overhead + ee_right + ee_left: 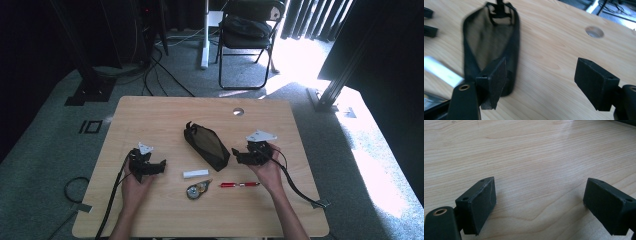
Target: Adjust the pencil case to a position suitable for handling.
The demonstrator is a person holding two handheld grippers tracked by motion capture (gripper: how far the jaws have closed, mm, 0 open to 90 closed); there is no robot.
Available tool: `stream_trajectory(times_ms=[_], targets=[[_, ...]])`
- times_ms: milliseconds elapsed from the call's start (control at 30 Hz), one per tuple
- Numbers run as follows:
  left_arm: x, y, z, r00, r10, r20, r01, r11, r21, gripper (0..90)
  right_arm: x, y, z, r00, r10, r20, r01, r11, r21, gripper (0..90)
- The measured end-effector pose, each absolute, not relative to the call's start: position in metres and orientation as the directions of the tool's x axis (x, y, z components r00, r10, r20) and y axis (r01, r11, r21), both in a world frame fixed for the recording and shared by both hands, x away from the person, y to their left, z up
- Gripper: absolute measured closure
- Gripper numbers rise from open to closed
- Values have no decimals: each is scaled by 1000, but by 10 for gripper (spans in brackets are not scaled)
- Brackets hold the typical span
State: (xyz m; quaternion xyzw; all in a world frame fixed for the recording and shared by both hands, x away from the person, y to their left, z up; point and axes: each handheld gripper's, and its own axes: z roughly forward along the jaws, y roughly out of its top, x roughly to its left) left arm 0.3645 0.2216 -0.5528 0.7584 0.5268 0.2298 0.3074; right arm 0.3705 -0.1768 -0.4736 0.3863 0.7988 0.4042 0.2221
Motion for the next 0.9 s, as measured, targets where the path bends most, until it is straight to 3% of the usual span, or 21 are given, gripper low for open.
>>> stream_trajectory(times_ms=[233,533,900], targets=[[365,222,-553,339,940,25,658,-256,708,116,370,-155,-474,-632,770,-88,407,426,808,235],[365,222,-553,339,940,25,658,-256,708,116,386,-134,-493,-641,764,-72,454,453,767,244],[364,222,-553,339,940,25,658,-256,709,116,388,-147,-499,-644,759,-97,474,495,728,353]])
